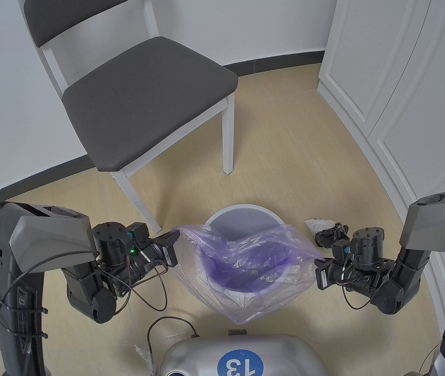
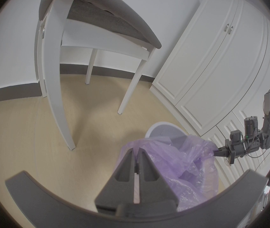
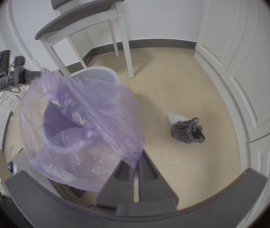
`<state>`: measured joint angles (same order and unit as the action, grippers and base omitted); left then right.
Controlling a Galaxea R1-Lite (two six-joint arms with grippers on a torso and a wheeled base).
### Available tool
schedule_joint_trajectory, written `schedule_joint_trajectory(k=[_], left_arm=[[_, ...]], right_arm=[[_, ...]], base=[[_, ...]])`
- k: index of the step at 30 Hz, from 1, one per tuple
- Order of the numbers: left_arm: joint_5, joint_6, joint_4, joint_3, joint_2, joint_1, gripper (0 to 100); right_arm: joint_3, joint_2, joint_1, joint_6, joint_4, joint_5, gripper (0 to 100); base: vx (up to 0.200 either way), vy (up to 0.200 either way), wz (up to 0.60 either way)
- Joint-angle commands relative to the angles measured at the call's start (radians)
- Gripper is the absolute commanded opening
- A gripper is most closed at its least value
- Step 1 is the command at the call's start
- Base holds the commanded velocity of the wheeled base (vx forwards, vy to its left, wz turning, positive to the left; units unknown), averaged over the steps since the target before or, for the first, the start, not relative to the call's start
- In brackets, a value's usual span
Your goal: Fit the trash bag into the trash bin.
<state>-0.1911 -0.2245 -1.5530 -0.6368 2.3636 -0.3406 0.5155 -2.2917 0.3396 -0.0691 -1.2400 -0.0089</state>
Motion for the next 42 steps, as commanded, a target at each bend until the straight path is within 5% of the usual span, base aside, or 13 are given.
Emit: schedule_joint_trajectory(k=[1,8,16,25,26,33,39,42], left_arm=[[0.002,-0.004,-0.018,-0.021,0.029,0.003,0],[0.114,0.005,-0.018,-0.130,0.098,0.014,0],[0.125,0.004,-0.018,-0.192,0.137,0.014,0],[0.136,-0.004,-0.018,-0.225,0.138,0.002,0],[0.142,-0.004,-0.018,-0.225,0.138,0.002,0],[0.142,-0.006,-0.018,-0.218,0.129,0.000,0],[0.142,-0.009,-0.018,-0.211,0.114,-0.008,0],[0.142,-0.009,-0.018,-0.205,0.114,-0.012,0]], right_arm=[[-0.048,-0.034,-0.022,-0.032,-0.041,0.032,0],[-0.144,-0.037,-0.033,-0.107,-0.113,0.119,0],[-0.227,-0.147,-0.027,-0.196,-0.322,0.176,0],[-0.227,-0.158,-0.033,-0.228,-0.329,0.216,0],[-0.226,-0.158,-0.033,-0.225,-0.329,0.216,100],[-0.218,-0.144,-0.045,-0.228,-0.331,0.231,100],[-0.285,-0.029,-0.082,-0.253,-0.331,0.417,100],[-0.282,0.005,-0.086,-0.235,-0.331,0.446,100]], base=[[0.000,0.000,0.00],[0.000,0.000,0.00],[0.000,0.000,0.00],[0.000,0.000,0.00],[0.000,0.000,0.00],[0.000,0.000,0.00],[0.000,0.000,0.00],[0.000,0.000,0.00]])
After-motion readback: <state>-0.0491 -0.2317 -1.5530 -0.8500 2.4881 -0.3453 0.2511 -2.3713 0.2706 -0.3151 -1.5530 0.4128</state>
